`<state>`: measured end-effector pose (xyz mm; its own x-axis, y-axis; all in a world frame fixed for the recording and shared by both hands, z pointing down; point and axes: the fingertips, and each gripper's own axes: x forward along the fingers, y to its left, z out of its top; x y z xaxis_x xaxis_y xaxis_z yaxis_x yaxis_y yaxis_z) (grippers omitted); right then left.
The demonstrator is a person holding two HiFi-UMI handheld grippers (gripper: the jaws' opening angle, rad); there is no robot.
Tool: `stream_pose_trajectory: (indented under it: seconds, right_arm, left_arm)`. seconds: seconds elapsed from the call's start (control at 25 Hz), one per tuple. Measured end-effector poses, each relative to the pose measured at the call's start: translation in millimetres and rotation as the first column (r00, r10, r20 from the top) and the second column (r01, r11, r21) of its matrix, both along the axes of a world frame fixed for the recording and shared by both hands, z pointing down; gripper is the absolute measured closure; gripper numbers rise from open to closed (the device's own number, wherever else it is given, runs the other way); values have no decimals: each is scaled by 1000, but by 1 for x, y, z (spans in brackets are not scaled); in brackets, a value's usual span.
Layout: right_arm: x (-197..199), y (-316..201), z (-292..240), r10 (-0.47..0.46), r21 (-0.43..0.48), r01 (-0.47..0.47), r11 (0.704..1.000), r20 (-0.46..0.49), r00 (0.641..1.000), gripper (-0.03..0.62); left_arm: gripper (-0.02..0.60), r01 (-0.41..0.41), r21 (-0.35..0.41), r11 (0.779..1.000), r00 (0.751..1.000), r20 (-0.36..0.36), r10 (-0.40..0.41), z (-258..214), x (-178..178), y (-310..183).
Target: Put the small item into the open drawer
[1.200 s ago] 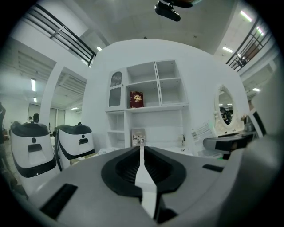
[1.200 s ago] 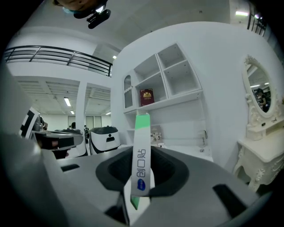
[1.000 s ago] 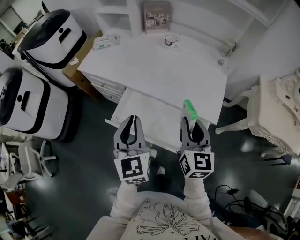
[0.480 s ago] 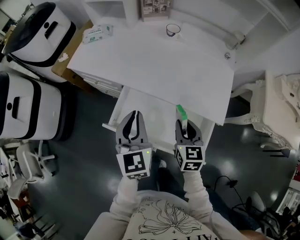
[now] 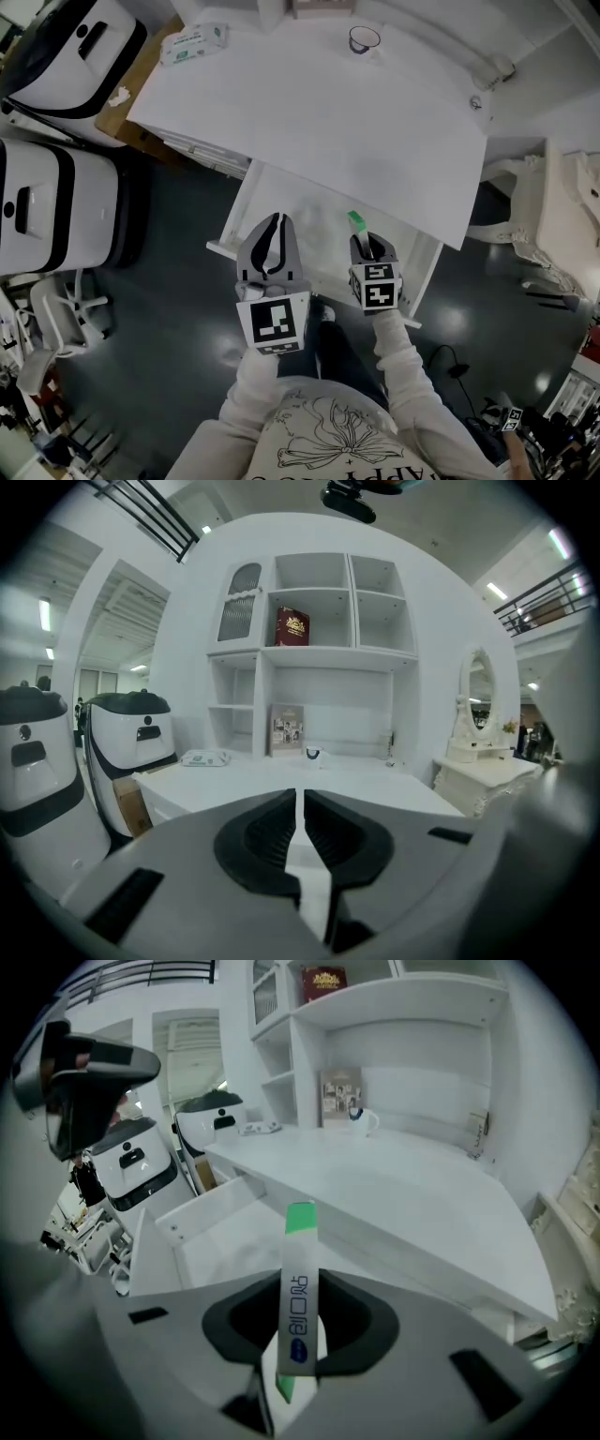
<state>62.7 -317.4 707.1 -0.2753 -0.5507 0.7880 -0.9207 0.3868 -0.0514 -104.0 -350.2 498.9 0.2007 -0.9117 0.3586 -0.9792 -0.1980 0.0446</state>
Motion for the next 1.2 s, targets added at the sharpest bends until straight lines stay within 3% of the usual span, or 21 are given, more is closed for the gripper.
stream_pose_trajectory:
  seconds: [0.32, 0.64, 0.92, 1.08, 1.2]
  right_arm:
    - [-3, 4, 53, -6, -151, 0, 989, -42, 999, 505]
    - [-7, -1, 69, 5, -185, -17, 983, -70, 998, 501]
    - [-15, -10, 40, -2, -95, -3, 996, -46, 999, 457]
    - [-20, -18, -19, 31, 32, -32, 999, 11, 999, 482]
    - [-21, -28, -79, 57, 161, -67, 985, 67, 996, 514]
  left_arm:
    - [555, 6, -26, 1000, 1000, -2, -6, 16, -14, -8]
    - [555, -1, -42, 999, 1000, 3, 1, 21, -26, -16]
    - [555, 2, -19, 1000, 1000, 0, -2, 11, -31, -17]
    - [555, 6, 16, 1000, 1000, -11, -6, -9, -29, -16]
    - [555, 6, 53, 999, 1000, -21, -5, -31, -24, -14]
